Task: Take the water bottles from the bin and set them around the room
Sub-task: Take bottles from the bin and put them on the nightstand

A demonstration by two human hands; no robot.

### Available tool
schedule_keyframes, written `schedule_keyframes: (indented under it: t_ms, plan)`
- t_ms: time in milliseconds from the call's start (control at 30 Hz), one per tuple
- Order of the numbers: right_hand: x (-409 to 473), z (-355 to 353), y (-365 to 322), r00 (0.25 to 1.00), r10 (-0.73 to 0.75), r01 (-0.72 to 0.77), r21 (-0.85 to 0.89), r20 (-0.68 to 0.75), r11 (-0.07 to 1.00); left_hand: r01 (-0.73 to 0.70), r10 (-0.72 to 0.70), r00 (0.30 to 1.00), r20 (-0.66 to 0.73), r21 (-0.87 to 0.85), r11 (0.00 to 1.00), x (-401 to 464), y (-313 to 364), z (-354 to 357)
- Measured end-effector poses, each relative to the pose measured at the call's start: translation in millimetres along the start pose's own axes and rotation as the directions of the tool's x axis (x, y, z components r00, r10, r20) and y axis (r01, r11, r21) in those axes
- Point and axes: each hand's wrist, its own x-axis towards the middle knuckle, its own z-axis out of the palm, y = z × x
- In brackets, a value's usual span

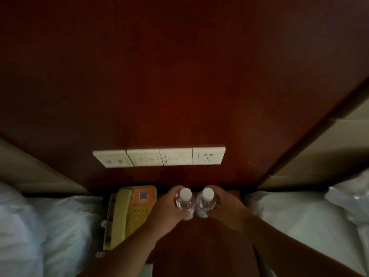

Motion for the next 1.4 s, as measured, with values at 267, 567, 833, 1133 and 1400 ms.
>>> schedule_keyframes:
  t_ms: [267,567,833,1133,1400]
  plan:
    - [29,19,44,0.999,0.001,-0.002,0.011,0.048,1.000,0.028,-0.028,1.000,-0.003,0.033,0.999,20,-24,26]
    - [31,17,48,0.995,0.005,-0.003,-0.021,0.100,1.000,0.055,-0.054,0.998,-0.024,0.016,0.998,21,-39,38]
    - [3,-17,-2,0.999,-0.023,0.025,-0.070,0.022,0.997,0.153,-0.153,0.988,0.028,0.003,0.988,-9,11,-2]
    - [-44,-54,-227,0.929,-0.367,0.369,-0.051,0.046,0.928,0.047,-0.198,0.877,-0.437,-0.332,0.942,-80,121,-141]
    - [-143,30,-468,0.728,-0.653,0.627,0.182,0.208,0.758,0.015,-0.188,0.546,-0.817,-0.215,0.977,-293,177,-314]
